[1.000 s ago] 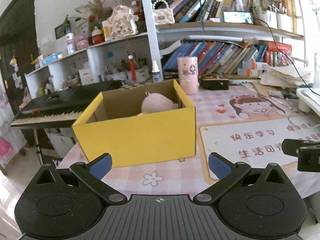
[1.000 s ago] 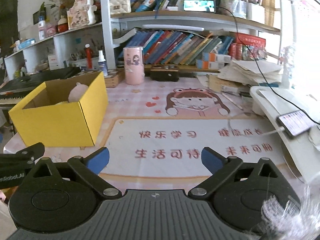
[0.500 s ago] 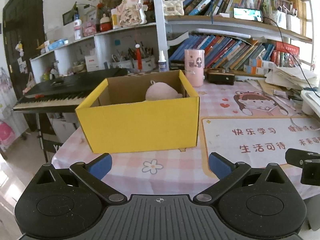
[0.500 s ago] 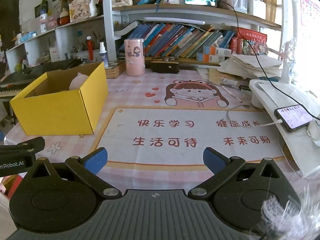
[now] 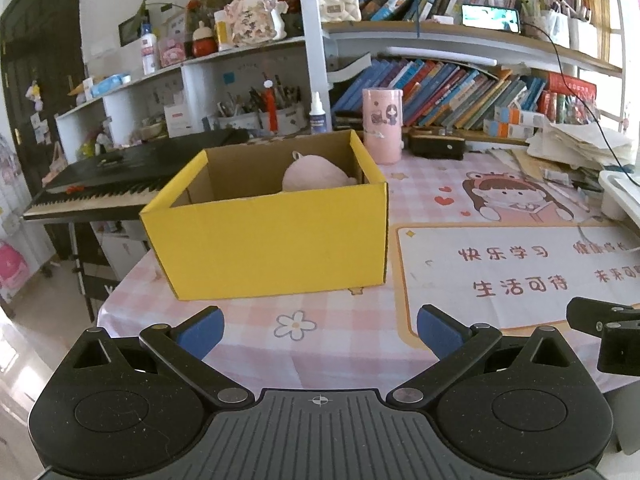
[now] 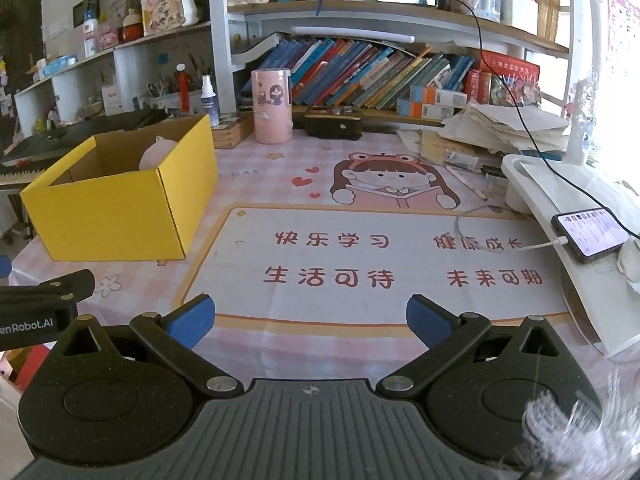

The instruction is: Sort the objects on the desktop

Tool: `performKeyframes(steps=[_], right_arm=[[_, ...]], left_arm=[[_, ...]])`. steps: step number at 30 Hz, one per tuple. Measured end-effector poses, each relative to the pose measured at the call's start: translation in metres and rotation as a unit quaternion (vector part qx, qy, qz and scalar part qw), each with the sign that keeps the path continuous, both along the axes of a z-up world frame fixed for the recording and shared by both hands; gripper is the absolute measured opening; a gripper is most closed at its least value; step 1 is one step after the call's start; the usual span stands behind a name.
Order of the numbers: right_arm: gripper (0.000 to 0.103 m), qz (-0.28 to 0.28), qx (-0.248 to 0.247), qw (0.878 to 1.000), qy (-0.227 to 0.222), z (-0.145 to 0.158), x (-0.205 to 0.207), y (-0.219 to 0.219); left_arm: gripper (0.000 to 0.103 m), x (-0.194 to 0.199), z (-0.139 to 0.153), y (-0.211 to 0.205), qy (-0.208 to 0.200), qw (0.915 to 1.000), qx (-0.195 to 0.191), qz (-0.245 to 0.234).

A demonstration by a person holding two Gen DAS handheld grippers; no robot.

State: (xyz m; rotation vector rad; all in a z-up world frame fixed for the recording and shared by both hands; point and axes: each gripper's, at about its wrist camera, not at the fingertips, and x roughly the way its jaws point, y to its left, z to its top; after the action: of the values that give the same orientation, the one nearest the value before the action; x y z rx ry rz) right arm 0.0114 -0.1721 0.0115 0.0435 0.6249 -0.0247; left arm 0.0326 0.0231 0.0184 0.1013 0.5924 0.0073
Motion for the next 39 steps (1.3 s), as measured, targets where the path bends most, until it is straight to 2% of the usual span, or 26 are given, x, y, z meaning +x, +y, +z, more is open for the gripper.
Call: performKeyframes(steps=[39], right_arm=[[0.103,0.003,-0.004,1.000,0.001,-0.0006,-0.0009,0.0013]], left_arm=[[0.103,-0.0028,-0.0007,-0.0085,0.007,0.9998,-0.004,-0.019]])
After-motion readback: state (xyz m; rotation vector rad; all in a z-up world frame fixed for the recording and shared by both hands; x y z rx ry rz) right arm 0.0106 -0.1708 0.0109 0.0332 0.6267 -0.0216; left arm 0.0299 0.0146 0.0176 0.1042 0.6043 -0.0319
